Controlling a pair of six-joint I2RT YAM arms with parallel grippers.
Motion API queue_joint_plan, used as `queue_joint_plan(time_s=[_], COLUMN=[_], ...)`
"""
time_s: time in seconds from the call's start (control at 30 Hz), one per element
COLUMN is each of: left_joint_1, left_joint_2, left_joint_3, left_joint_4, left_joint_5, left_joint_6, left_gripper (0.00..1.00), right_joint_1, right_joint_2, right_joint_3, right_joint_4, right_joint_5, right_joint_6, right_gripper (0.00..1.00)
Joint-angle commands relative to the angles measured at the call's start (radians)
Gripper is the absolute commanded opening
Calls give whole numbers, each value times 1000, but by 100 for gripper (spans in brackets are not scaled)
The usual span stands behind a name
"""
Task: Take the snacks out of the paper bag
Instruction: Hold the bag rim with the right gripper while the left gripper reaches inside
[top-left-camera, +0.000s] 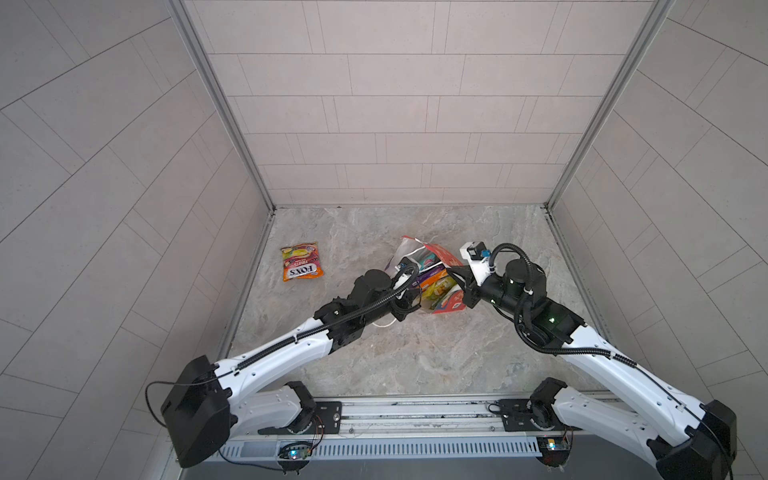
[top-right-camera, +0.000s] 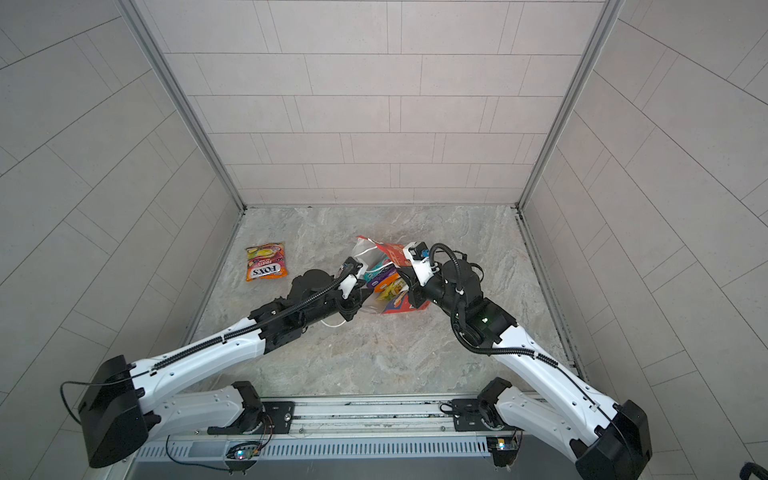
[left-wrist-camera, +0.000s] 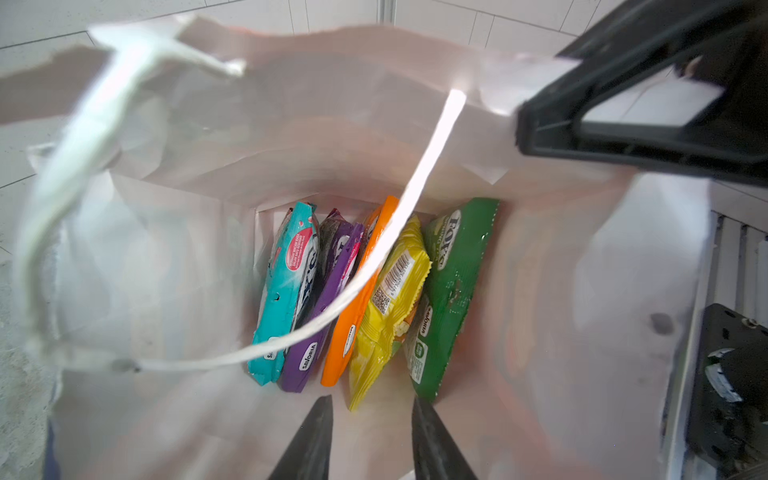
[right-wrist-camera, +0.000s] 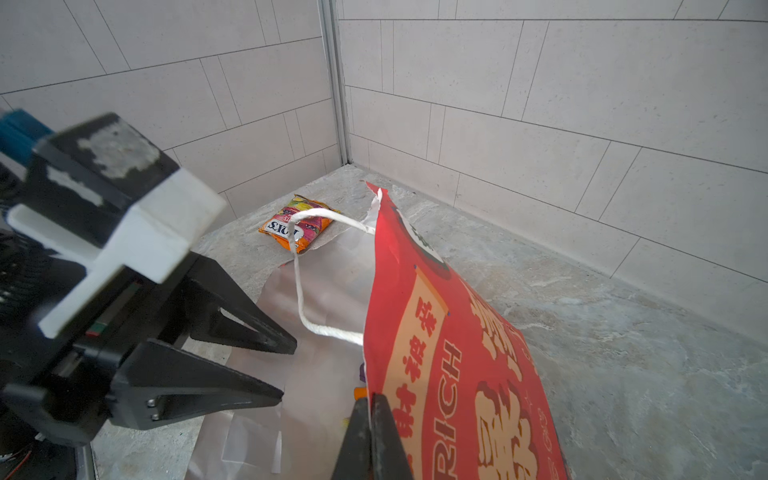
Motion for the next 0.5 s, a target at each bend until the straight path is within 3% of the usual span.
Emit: queue_joint_plan(time_s=[0.0,0.1,0.27,0.47], left_joint_1=[0,0,12,43], left_joint_2=[34,86,153,208], left_joint_3=[19,43,98,136], left_joint_4=[82,94,65,75], left_joint_5=[7,15,-98,-131], left_joint_6=[26,26,27,45], left_gripper=[35,36,36,37], right_joint_1=[6,6,6,7], right_joint_2=[-6,-15,-31,-47], right_joint_3=[0,-16,-34,-48], right_joint_4=[73,97,120,137], right_joint_5=[-1,-7,-20,-21], right_joint_6=[-21,-29,-38,-46], right_gripper=[0,0,0,0])
